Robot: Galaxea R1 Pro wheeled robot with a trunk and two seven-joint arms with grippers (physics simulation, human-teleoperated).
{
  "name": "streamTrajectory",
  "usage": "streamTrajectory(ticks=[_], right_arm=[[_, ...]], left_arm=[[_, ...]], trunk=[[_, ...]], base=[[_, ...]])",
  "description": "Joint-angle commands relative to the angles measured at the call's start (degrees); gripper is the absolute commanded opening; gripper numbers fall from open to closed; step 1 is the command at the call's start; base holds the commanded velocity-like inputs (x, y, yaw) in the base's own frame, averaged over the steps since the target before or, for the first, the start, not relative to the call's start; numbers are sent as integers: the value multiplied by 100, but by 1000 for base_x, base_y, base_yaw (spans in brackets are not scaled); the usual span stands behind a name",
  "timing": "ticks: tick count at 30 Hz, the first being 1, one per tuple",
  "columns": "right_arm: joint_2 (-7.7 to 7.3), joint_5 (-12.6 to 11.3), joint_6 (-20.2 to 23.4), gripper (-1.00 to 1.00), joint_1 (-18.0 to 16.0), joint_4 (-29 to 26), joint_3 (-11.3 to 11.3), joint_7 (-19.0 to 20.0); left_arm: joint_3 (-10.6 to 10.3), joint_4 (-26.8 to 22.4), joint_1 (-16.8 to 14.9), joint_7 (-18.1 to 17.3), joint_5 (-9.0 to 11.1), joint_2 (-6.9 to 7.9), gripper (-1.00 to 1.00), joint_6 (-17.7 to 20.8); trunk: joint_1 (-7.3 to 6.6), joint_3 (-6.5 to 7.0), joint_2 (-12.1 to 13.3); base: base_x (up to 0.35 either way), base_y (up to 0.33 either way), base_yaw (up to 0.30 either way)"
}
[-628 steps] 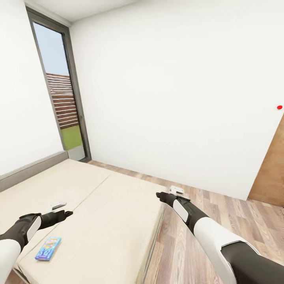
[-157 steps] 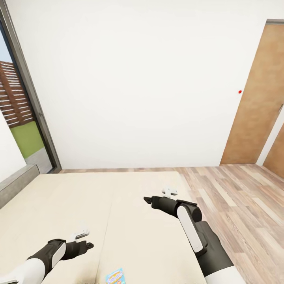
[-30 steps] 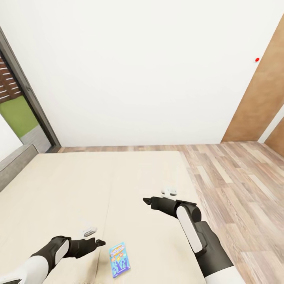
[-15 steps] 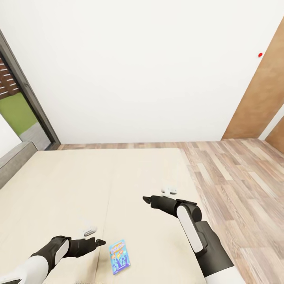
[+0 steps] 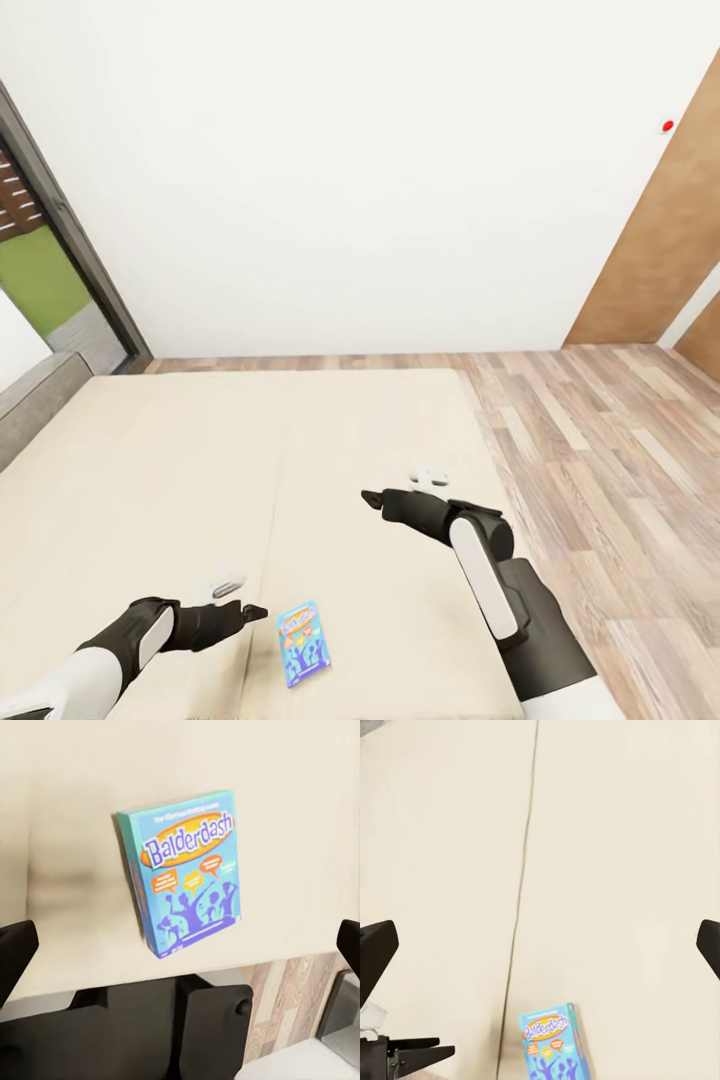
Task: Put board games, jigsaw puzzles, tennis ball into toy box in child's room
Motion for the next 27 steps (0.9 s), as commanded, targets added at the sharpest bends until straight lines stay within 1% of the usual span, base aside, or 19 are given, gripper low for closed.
streamTrajectory(ticks=[1, 6, 7, 10, 17, 27], right_arm=[[1, -27, 24, 100, -4, -45, -2, -25], [1, -27, 24, 100, -4, -233, -1, -24], [1, -27, 24, 100, -4, -253, 1, -23], [1, -27, 24, 100, -4, -275, 6, -23], [1, -27, 23, 100, -4, -288, 11, -22], [1, -30, 16, 100, -4, -290, 24, -17]], left_arm=[[18, -6, -5, -2, 40, 1, 100, 59], [32, -12, -32, -3, 44, 6, 100, 246], [30, -12, -67, 3, 45, 13, 100, 350], [34, -8, -171, 53, 46, 34, 100, 469], [27, -5, -248, 111, 42, 19, 100, 434], [18, -5, -259, 116, 38, -6, 100, 365]], trunk=[[2, -18, -8], [2, -65, -8], [2, -74, -8], [2, -102, -8], [2, -168, -8], [2, -262, -8]], base=[[0, 0, 0], [0, 0, 0], [0, 0, 0], [0, 0, 0], [0, 0, 0], [0, 0, 0]])
